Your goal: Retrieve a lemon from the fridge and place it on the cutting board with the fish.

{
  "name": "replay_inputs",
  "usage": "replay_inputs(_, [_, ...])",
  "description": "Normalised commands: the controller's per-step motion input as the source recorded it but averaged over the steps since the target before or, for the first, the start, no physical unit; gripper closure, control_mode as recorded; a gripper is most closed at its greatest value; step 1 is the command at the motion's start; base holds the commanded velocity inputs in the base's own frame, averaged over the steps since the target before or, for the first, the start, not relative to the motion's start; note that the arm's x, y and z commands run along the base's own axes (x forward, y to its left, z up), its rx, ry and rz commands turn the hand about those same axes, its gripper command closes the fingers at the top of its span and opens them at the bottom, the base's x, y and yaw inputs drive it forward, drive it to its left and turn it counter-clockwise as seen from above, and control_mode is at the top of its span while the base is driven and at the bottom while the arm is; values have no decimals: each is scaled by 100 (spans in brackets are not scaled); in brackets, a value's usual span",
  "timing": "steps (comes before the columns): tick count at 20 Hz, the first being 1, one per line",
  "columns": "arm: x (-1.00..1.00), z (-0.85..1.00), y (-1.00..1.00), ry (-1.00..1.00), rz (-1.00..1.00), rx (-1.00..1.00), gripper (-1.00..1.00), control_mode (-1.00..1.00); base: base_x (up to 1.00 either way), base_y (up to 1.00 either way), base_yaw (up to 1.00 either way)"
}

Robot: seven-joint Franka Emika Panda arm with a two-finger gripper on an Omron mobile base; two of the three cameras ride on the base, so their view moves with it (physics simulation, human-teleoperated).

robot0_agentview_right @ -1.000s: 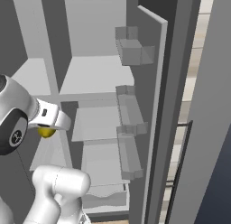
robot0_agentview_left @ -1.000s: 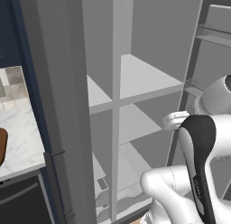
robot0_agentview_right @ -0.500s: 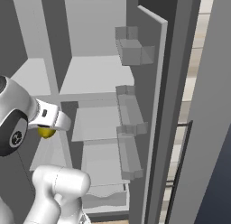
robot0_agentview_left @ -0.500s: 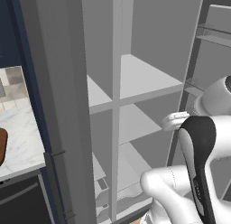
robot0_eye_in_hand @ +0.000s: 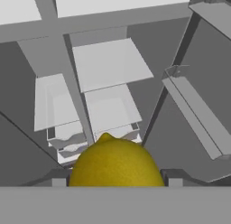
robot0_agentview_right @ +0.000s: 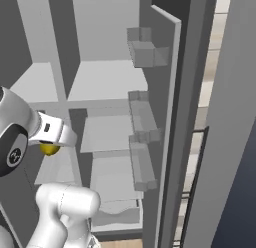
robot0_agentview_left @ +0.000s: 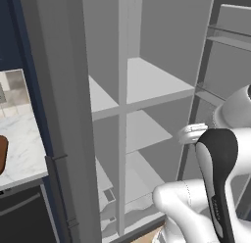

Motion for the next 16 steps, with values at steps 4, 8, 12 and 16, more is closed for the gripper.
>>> replay_inputs(4, [0,0,0,0,0,0,100,100,-64,-12,0])
replay_inputs(8, [0,0,0,0,0,0,100,100,-75,-2,0])
replay_inputs(12, [0,0,0,0,0,0,100,100,-82,0,5])
replay_inputs(16, [0,0,0,0,0,0,100,100,-82,0,12])
